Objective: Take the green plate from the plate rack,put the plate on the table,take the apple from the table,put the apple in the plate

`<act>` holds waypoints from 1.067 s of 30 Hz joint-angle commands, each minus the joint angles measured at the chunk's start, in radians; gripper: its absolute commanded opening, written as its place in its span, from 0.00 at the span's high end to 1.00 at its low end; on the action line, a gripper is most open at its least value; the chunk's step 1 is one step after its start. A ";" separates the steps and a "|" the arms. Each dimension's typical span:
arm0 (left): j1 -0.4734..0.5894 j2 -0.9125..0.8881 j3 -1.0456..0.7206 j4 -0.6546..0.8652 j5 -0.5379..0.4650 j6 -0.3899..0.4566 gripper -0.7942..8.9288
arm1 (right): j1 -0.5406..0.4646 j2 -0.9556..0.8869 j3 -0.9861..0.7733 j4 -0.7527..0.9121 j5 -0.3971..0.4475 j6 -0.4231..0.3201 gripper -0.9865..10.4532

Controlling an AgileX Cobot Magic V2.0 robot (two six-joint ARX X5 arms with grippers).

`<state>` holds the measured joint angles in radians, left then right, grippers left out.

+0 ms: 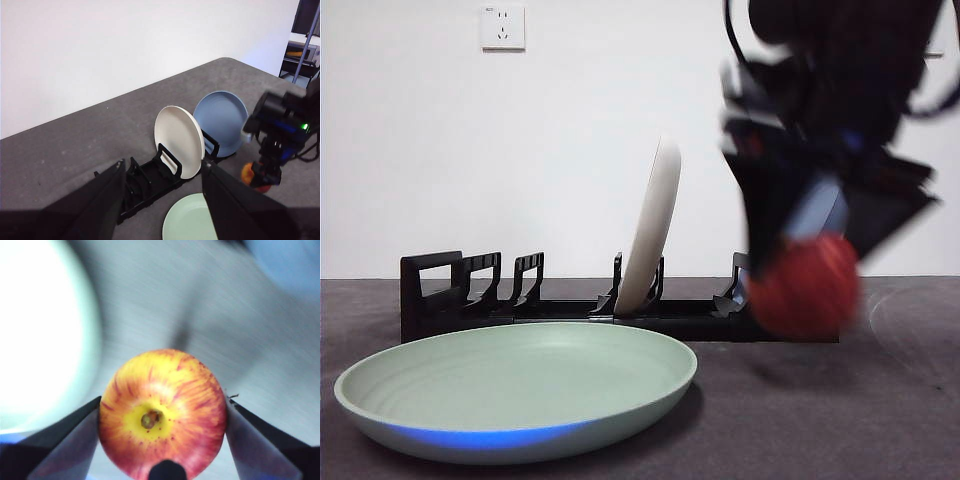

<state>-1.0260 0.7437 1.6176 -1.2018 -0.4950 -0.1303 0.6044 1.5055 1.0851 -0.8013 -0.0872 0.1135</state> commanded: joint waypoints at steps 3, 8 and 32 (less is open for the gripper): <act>-0.003 -0.005 0.002 -0.019 -0.003 -0.007 0.66 | 0.073 -0.035 0.125 0.003 -0.177 -0.005 0.93; -0.003 -0.005 0.002 -0.049 -0.003 -0.025 0.66 | 0.197 -0.034 0.230 0.034 -0.162 0.000 0.93; -0.003 -0.005 0.002 -0.116 0.004 -0.050 0.66 | 0.364 0.318 0.285 0.133 0.017 0.013 0.93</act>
<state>-1.0260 0.7437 1.6176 -1.3193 -0.4889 -0.1692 0.9657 1.8103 1.3739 -0.6792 -0.0746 0.1204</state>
